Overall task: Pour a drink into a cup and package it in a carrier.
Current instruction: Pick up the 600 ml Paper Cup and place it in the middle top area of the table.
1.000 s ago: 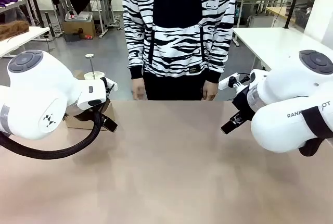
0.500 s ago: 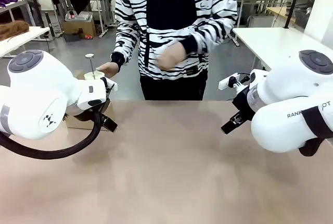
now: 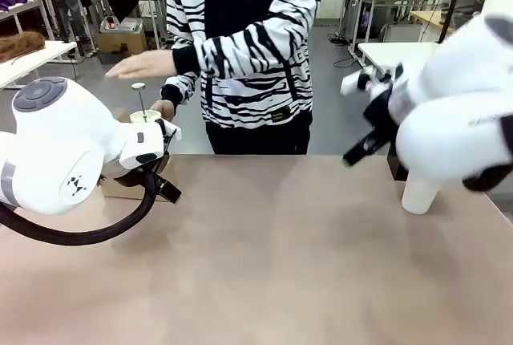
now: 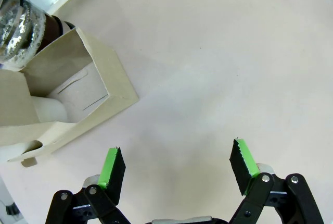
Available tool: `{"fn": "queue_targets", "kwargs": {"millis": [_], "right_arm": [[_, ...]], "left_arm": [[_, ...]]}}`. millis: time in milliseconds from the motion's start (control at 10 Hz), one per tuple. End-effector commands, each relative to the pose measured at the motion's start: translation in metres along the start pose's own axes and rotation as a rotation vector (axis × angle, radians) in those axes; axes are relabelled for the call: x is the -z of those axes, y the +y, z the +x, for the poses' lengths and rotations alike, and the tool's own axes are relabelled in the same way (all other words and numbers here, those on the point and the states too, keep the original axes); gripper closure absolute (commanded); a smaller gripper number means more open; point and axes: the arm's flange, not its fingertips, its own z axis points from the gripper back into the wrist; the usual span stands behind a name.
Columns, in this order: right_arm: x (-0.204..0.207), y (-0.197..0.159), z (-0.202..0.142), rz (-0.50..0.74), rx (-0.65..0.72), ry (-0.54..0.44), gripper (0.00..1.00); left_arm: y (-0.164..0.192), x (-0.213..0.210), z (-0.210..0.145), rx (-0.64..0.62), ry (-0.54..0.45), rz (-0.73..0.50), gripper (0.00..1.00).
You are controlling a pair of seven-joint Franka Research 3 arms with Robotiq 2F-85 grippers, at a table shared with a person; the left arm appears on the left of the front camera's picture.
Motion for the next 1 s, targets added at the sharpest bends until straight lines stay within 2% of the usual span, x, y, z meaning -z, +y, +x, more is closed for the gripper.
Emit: {"fn": "queue_targets", "kwargs": {"millis": [0,100,300,400,600,700,800,900], "right_arm": [[-0.055,-0.035,0.006,0.121,-0.076,-0.041,0.00],[-0.090,-0.064,-0.011,0.202,-0.123,-0.110,0.00],[-0.131,-0.120,-0.059,0.322,-0.234,-0.245,0.00],[-0.140,-0.141,-0.087,0.360,-0.269,-0.304,0.00],[-0.126,-0.180,-0.132,0.384,-0.198,-0.393,0.00],[-0.111,-0.191,-0.139,0.385,-0.112,-0.422,0.00],[-0.147,-0.170,-0.125,0.349,-0.235,-0.370,0.00],[-0.147,-0.170,-0.125,0.349,-0.235,-0.370,0.00]], "left_arm": [[0.000,0.000,0.000,0.000,0.000,0.000,0.00],[0.000,0.000,0.000,0.000,0.000,0.000,0.00],[0.000,0.000,0.000,0.000,0.000,0.000,0.00],[0.000,0.000,0.000,0.000,0.000,0.000,0.00],[0.000,0.000,0.000,0.000,0.000,0.000,0.00],[0.000,0.000,0.000,0.000,0.000,0.000,0.00],[0.000,0.000,0.000,0.000,0.000,0.000,0.00],[0.000,0.000,0.000,0.000,0.000,0.000,0.00]]}}
